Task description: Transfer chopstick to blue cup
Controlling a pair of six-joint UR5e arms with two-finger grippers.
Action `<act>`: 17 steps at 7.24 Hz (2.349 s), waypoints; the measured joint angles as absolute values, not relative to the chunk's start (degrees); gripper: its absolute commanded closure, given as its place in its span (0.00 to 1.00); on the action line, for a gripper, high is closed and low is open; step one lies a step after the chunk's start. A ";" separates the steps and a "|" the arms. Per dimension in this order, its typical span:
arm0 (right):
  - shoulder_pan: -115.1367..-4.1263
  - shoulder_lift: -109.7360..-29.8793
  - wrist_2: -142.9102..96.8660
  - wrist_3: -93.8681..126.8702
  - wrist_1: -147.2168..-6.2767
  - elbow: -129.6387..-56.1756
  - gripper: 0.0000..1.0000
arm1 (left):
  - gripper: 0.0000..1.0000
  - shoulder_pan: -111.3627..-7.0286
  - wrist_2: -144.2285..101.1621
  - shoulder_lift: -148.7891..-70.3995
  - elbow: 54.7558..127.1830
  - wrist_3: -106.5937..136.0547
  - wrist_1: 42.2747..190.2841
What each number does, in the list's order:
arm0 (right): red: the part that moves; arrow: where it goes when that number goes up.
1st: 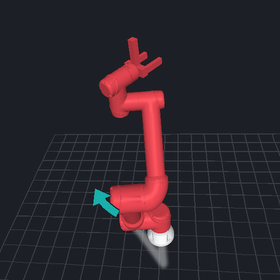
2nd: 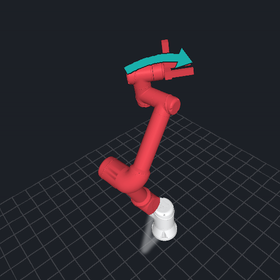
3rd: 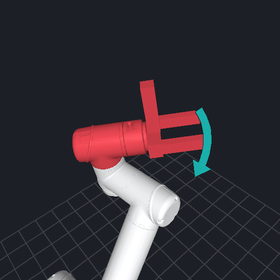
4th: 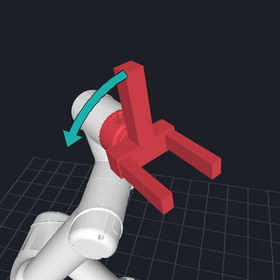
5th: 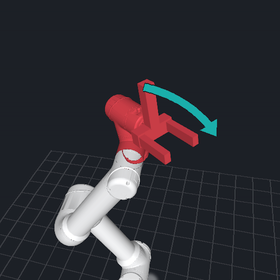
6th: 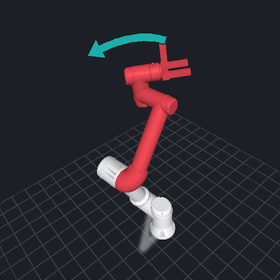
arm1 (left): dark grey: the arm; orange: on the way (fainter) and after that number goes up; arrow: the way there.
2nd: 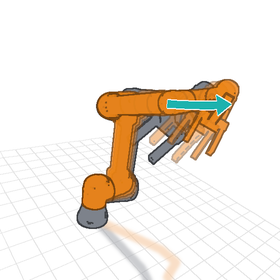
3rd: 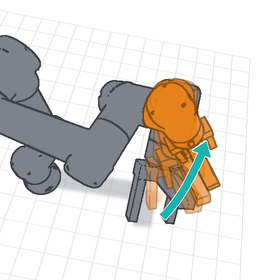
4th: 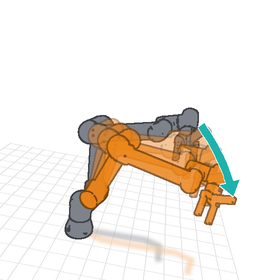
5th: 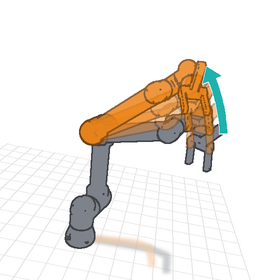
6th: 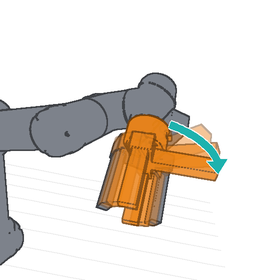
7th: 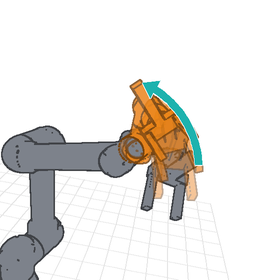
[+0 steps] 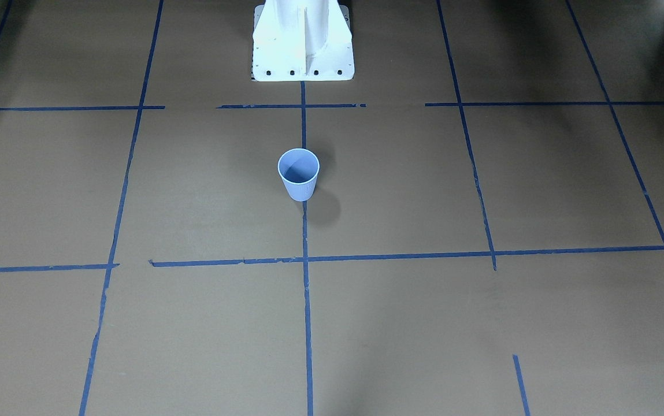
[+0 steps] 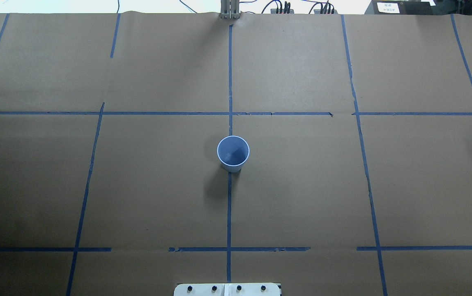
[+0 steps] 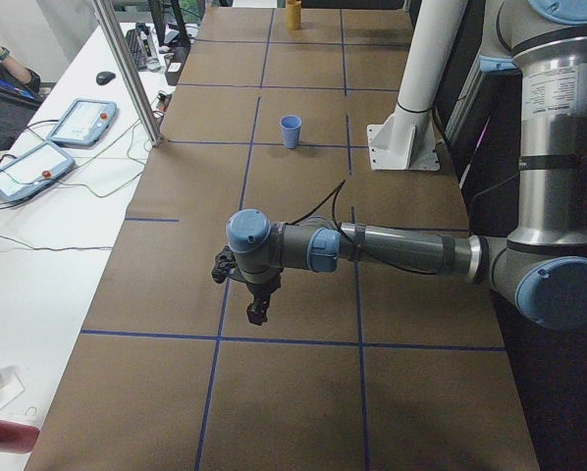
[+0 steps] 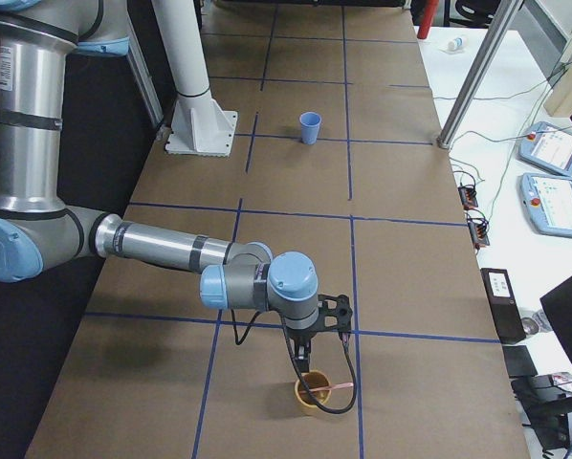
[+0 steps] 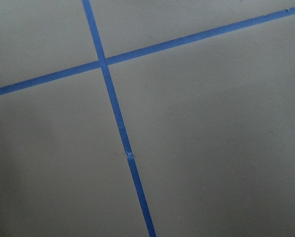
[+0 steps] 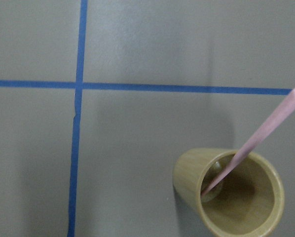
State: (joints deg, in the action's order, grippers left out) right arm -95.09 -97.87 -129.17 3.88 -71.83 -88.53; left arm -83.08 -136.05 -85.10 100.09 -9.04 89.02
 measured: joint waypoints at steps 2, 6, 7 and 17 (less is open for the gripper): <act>-95.53 -93.52 -128.18 10.68 -60.74 -78.81 0.01 | 0.00 -83.12 -136.06 -84.94 100.56 -9.12 90.18; -95.71 -90.12 -124.88 11.68 -57.19 -71.41 0.65 | 0.00 -83.14 -136.06 -84.90 100.69 -8.92 92.58; -95.71 -89.51 -124.57 11.69 -57.10 -70.65 0.88 | 0.00 -83.14 -136.05 -84.90 100.71 -8.99 92.67; -105.99 -87.91 -126.57 10.98 -61.85 -84.47 1.00 | 0.00 -83.14 -136.00 -84.61 100.80 -9.22 92.72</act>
